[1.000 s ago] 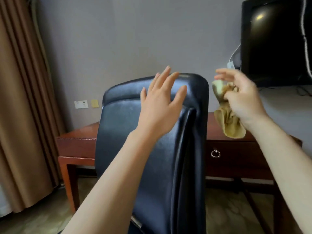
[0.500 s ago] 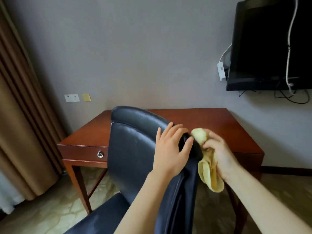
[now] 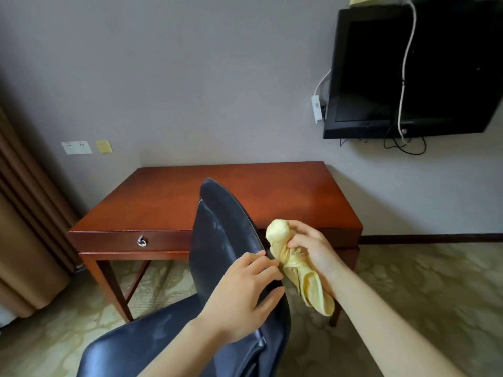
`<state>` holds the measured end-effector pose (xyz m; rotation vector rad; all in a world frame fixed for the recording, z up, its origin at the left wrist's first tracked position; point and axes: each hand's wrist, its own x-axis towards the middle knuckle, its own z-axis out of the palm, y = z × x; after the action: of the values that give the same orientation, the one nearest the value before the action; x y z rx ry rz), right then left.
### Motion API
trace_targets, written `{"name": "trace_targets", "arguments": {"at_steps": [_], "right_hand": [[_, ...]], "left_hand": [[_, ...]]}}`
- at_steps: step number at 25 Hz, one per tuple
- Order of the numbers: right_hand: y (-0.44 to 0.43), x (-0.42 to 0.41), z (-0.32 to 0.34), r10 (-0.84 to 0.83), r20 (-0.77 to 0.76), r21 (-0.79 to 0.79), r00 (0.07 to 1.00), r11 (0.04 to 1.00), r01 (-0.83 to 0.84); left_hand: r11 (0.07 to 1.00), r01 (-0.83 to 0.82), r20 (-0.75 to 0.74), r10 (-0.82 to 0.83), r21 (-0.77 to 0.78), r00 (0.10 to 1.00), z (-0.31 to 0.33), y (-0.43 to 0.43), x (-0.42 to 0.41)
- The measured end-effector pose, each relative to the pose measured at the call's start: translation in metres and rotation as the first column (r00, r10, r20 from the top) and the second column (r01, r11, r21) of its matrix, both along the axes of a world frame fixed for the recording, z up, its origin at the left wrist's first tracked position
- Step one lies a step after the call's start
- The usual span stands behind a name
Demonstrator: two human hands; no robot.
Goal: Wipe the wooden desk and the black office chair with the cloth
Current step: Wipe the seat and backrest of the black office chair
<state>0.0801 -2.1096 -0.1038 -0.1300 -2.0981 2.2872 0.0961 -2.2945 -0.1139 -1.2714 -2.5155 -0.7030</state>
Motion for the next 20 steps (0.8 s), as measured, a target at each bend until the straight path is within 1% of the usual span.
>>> {"name": "trace_targets", "arguments": {"at_steps": [3,6,8,10,12,15,18,20], "right_hand": [[-0.026,0.02,-0.003,-0.098,-0.043,0.041,0.994,0.994,0.1],[-0.051,0.046,-0.011,-0.214,-0.105,-0.049,0.971,0.977,0.21],[-0.066,0.069,-0.022,-0.257,-0.126,-0.101,0.958,0.964,0.245],[-0.082,0.096,-0.029,-0.282,-0.166,-0.086,0.945,0.959,0.272],[-0.102,0.124,-0.031,-0.292,-0.242,-0.048,0.925,0.956,0.289],[-0.142,0.174,-0.043,-0.321,-0.357,-0.06,0.877,0.945,0.321],[-0.175,0.212,-0.062,-0.339,-0.413,-0.058,0.845,0.936,0.347],[-0.196,0.238,-0.074,-0.366,-0.414,-0.081,0.833,0.927,0.367]], "left_hand": [[0.987,0.137,-0.038,-0.141,-0.089,0.989,0.01,-0.019,0.019],[0.972,0.213,-0.069,-0.22,-0.097,0.973,0.003,-0.042,0.045],[0.969,0.242,-0.051,-0.244,-0.055,0.968,-0.003,-0.059,0.062],[0.971,0.239,-0.011,-0.239,0.008,0.971,-0.005,-0.073,0.078],[0.973,0.222,0.002,-0.222,0.056,0.975,-0.008,-0.087,0.096],[0.977,0.191,-0.033,-0.189,0.089,0.981,-0.017,-0.119,0.134],[0.981,0.141,-0.012,-0.14,0.132,0.99,-0.027,-0.152,0.164],[0.983,0.089,0.017,-0.093,0.159,0.996,-0.032,-0.179,0.185]]}}
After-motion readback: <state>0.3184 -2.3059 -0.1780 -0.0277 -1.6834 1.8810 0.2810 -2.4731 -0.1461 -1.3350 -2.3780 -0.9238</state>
